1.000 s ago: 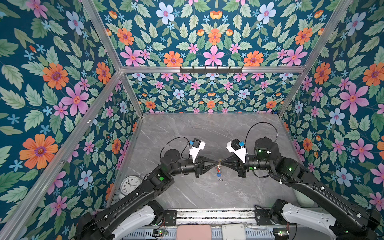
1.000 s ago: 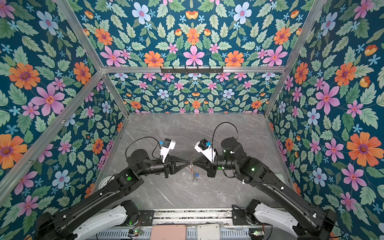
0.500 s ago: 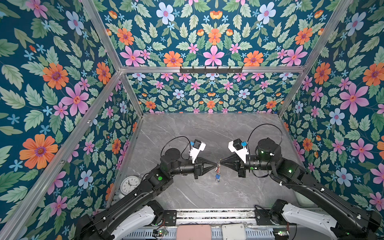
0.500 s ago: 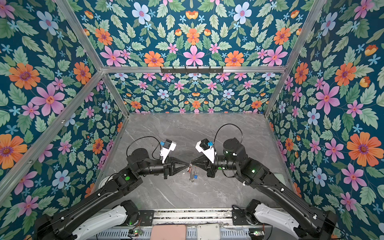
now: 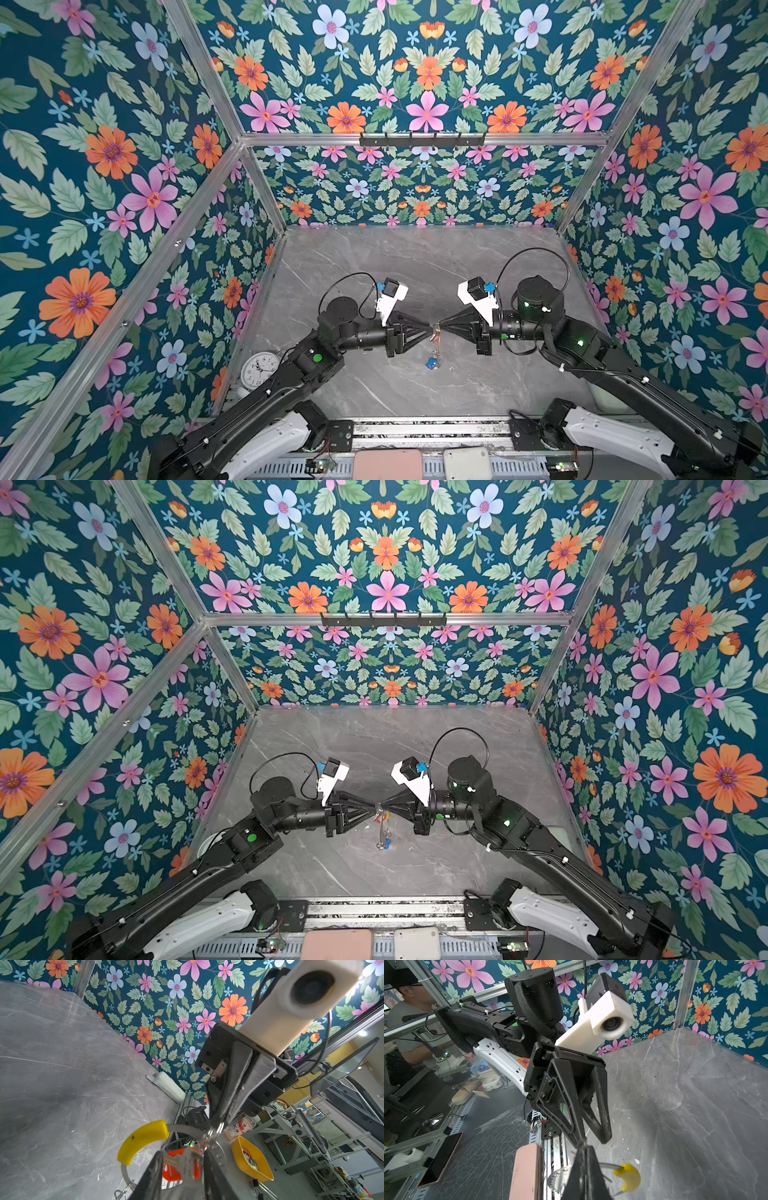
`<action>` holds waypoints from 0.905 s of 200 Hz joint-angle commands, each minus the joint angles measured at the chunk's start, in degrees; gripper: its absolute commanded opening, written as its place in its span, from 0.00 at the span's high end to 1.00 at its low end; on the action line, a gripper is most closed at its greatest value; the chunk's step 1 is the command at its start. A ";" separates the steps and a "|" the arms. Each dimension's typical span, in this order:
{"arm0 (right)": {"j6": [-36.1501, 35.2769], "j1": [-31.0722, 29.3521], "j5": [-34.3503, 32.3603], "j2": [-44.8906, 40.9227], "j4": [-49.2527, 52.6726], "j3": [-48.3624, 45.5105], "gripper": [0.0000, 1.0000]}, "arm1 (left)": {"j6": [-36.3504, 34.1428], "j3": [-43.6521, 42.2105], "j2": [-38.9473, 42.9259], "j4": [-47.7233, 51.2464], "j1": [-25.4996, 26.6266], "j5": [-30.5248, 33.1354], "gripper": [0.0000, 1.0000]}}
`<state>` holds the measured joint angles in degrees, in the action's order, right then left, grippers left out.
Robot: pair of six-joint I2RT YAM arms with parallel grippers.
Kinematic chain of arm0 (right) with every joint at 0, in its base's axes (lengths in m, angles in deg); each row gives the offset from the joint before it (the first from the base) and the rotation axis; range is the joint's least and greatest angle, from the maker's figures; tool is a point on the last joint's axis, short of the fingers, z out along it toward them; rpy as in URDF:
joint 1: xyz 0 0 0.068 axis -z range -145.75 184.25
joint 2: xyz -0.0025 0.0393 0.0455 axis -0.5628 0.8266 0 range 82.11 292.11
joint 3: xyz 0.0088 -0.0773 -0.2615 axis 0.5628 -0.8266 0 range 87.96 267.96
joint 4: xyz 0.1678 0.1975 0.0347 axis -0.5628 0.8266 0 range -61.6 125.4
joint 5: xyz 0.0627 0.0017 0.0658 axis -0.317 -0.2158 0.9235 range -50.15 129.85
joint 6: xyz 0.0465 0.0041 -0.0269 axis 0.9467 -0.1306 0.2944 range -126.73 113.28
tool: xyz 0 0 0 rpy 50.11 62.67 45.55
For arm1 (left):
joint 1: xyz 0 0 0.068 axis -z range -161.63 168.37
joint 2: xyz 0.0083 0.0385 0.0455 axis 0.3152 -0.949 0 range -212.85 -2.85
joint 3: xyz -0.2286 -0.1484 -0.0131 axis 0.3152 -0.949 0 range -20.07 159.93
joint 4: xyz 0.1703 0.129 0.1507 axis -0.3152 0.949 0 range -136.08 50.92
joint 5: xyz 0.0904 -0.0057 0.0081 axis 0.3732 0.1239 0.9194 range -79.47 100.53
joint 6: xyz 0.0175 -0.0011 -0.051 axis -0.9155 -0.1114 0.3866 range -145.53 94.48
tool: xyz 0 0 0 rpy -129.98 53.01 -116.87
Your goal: Remove the keys from the keyring
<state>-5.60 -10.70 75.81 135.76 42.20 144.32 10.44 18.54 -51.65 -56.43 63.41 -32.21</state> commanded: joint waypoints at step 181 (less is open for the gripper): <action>6.70 3.04 8.43 0.76 -11.70 -2.03 1.00 | 2.33 -10.74 -0.64 -38.62 -0.15 -1.02 0.64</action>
<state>0.02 -7.68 84.93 136.44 34.12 142.31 10.48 8.20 -51.89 -88.03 63.28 -31.55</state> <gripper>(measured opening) 0.050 0.372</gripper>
